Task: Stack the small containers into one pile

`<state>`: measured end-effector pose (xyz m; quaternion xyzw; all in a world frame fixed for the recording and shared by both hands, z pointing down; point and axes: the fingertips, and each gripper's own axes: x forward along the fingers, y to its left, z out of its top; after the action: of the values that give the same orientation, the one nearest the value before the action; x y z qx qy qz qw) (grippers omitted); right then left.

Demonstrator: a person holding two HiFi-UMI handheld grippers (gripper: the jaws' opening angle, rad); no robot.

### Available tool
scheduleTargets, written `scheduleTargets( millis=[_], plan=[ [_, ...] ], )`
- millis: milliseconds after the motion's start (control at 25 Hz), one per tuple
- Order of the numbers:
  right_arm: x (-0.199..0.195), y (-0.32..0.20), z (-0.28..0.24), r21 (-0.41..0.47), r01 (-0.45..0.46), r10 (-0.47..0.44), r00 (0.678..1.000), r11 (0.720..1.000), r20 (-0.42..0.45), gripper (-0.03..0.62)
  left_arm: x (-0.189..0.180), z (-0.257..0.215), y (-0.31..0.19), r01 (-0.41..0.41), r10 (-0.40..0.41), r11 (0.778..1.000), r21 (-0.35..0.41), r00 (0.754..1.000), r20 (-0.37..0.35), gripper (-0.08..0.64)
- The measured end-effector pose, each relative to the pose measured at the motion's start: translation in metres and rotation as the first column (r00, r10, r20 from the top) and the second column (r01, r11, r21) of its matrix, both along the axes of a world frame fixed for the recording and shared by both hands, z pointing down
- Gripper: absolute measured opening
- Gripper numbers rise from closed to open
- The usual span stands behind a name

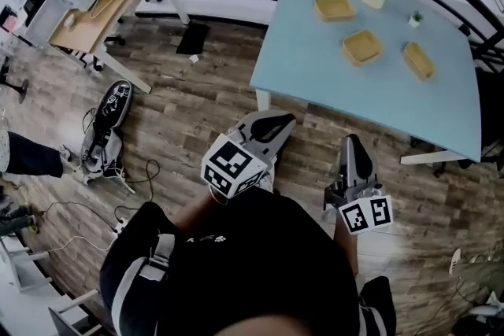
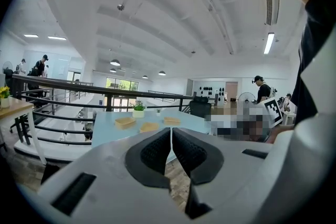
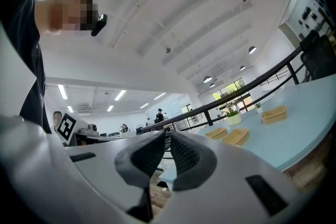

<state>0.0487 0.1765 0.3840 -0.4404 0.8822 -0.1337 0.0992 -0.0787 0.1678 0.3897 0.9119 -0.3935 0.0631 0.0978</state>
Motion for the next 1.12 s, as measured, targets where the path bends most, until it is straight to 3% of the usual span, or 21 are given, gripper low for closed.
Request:
scheduleTargets(
  millis=[480,1000,1120],
  plan=[
    [0.027,-0.062,0.0,-0.021,-0.124,0.123,0.992,0.992,-0.037,0.031,0.023,-0.001,-0.082,-0.093,0.093,0.996,0.0,0.996,-0.009,0.018],
    [0.068,-0.149,-0.005,-0.061,-0.312,0.309,0.949,0.948,-0.059,0.04,0.059,0.003,-0.202,-0.245,0.246,0.969,-0.028,0.969,0.023,0.02],
    [0.07,-0.175,-0.006,-0.068,-0.33,0.326,0.943,0.942,-0.06,0.043,0.059,0.007,-0.234,-0.249,0.249,0.968,-0.035,0.968,0.025,0.02]
  ],
)
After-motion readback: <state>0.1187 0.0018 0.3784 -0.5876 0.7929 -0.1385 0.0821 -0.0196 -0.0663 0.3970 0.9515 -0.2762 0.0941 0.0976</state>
